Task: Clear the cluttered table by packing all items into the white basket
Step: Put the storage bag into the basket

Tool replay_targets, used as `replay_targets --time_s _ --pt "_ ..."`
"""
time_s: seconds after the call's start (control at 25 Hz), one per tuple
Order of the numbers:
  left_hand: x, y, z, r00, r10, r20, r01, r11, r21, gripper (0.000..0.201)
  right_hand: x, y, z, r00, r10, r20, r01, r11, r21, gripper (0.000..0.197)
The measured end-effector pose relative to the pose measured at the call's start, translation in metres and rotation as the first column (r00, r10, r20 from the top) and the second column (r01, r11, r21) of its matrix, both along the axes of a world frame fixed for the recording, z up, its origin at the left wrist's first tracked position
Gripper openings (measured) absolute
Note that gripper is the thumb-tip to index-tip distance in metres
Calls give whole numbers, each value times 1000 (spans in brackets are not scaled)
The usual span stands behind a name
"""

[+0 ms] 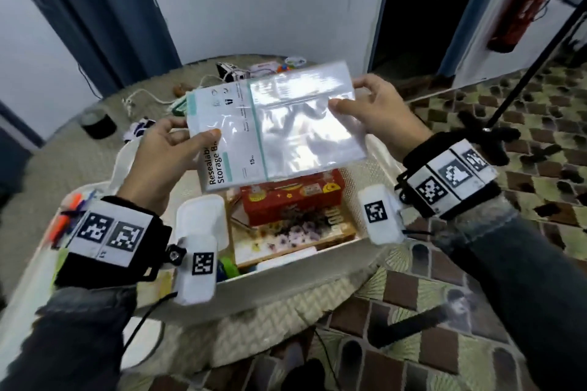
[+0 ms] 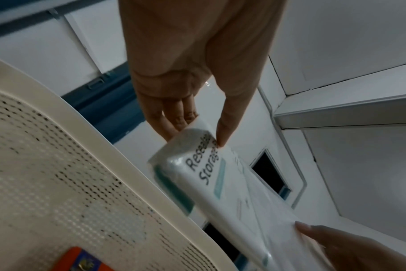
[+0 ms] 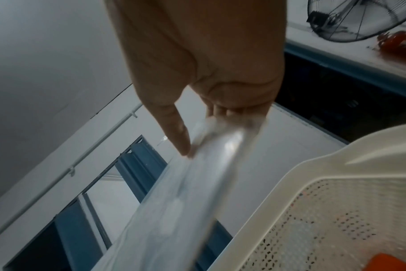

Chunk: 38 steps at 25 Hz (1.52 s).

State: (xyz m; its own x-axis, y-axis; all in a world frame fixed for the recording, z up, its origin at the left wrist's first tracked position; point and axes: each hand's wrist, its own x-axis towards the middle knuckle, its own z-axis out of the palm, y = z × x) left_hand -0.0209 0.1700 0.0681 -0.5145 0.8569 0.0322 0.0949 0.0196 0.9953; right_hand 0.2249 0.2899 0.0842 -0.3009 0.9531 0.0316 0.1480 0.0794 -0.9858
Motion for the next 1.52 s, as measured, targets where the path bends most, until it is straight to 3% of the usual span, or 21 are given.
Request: replay_targets --time_s 0.16,0.32,0.48,0.64,0.76,0.84,0.96,1.08,1.2,1.36,1.52 --pt "-27 10 -10 999 -11 -53 5 993 -116 33 -35 32 -13 983 101 156 -100 995 -15 42" --pt "-44 24 -35 995 -101 -19 91 949 -301 35 -55 50 -54 953 115 281 -83 989 -122 52" --pt "-54 28 -64 979 -198 44 193 842 -503 34 -52 59 -92 900 164 404 -39 953 -299 50" --pt "-53 27 -86 958 -273 88 269 748 -606 35 -47 61 -108 782 274 560 -89 938 -334 60" --pt "-52 27 -101 928 -370 37 287 648 -706 32 -43 62 -111 727 368 580 -135 905 -404 60" --pt "-49 26 -109 905 -424 25 294 581 -759 32 -40 62 -115 649 484 586 -175 845 -505 53" --pt "-44 24 -117 900 -432 59 305 527 -793 36 -36 64 -126 546 595 590 -217 780 -587 46" --pt "-44 24 -121 904 -418 93 314 500 -807 47 -32 66 -129 569 590 573 -204 777 -596 42" --pt "-43 23 -122 890 -433 142 358 472 -806 47 -28 67 -129 528 603 597 -220 777 -590 40" --pt "-39 22 -125 812 -501 300 526 405 -748 46 -25 63 -129 388 621 681 -247 782 -572 37" --pt "-33 26 -136 751 -538 382 598 310 -739 35 -24 65 -126 368 593 716 -224 804 -551 33"
